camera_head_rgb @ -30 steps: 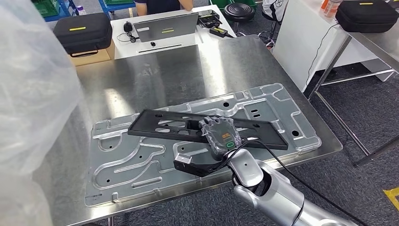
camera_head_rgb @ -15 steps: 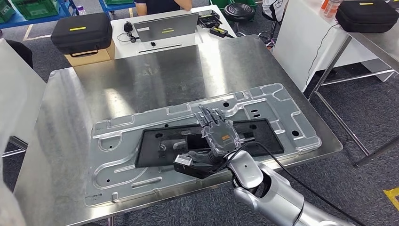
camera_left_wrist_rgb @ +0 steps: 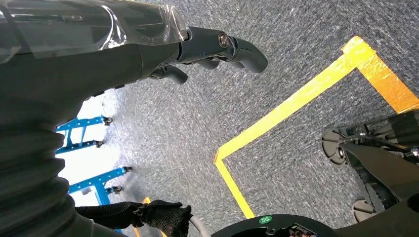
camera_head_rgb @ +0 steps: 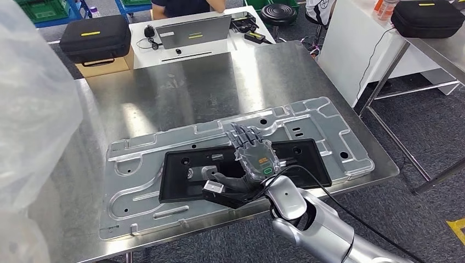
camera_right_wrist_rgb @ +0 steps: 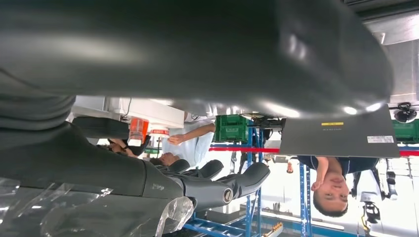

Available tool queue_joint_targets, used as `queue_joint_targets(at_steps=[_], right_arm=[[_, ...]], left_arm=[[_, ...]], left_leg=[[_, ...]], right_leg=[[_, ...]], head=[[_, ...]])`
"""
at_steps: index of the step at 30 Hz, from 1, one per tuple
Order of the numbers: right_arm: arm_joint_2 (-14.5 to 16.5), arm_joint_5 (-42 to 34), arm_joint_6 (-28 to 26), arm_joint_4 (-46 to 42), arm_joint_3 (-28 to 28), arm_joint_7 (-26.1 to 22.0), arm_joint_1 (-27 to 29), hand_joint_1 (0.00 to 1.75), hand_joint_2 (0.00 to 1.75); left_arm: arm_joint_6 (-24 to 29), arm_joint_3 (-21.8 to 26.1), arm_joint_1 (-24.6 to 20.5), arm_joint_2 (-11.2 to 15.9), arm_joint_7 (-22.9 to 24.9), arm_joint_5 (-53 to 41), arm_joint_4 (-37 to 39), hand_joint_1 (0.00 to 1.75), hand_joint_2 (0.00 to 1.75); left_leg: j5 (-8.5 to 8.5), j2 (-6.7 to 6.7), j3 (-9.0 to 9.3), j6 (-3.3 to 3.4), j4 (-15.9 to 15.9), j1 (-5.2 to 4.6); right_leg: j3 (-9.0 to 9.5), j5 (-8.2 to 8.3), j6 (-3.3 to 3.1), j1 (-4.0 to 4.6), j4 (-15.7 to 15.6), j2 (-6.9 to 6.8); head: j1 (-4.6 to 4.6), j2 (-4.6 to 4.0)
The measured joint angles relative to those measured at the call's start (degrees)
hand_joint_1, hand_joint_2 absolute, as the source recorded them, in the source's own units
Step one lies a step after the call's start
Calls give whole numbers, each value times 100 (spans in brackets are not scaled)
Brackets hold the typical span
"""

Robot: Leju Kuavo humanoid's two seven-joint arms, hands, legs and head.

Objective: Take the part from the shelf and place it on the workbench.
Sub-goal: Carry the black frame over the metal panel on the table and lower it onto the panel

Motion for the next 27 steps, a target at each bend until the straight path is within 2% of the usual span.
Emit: queue_joint_targets(at_steps=[2, 6, 21, 23, 25, 26, 27], right_arm=[[0, 0, 0, -1, 0, 0, 7, 0, 0], [0, -7, -1, -1, 0, 0, 16, 0, 0], [0, -33, -22, -7, -28, 9, 26, 0, 0], [1, -34, -22, -23, -34, 11, 28, 0, 0], [-1, -33, -27, -52, -54, 21, 26, 0, 0], [-3, -32, -30, -64, -63, 26, 16, 0, 0], [-5, -31, -33, -67, -68, 28, 9, 0, 0]], left_arm=[[0, 0, 0, 0, 0, 0, 0, 0, 175], [-4, 0, 0, 0, -3, -2, 0, 0, 0], [-107, -3, 1, 0, -245, -47, 0, 0, 0], [-109, -5, 3, 8, -245, -58, -1, 0, 0], [-112, -8, 6, 7, -250, -66, -2, 0, 0], [-114, -8, 6, 2, -255, -68, -2, 0, 0], [-113, -9, 4, -2, -258, -69, -2, 0, 0]], left_leg=[[0, 0, 0, 0, 0, 0], [0, 0, 0, 0, 0, 0], [0, 0, 2, 0, 0, 0], [34, 3, 47, 62, -71, 3], [152, 24, 207, 140, -318, 36], [218, 42, 295, 168, -457, 68], [250, 60, 346, 170, -529, 93]], right_leg=[[0, 0, 0, 0, 0, 0], [0, 0, 0, 0, 0, 0], [2, 0, 0, 0, 0, 0], [31, 26, 41, -7, -57, 2], [50, -16, 100, 2, -38, -13], [-5, -128, 125, 10, 123, -22], [-132, -289, 159, -9, 417, -33]], head=[[0, 0], [0, -1], [0, 0], [-2, -1], [11, -2], [21, -2], [33, -2]])
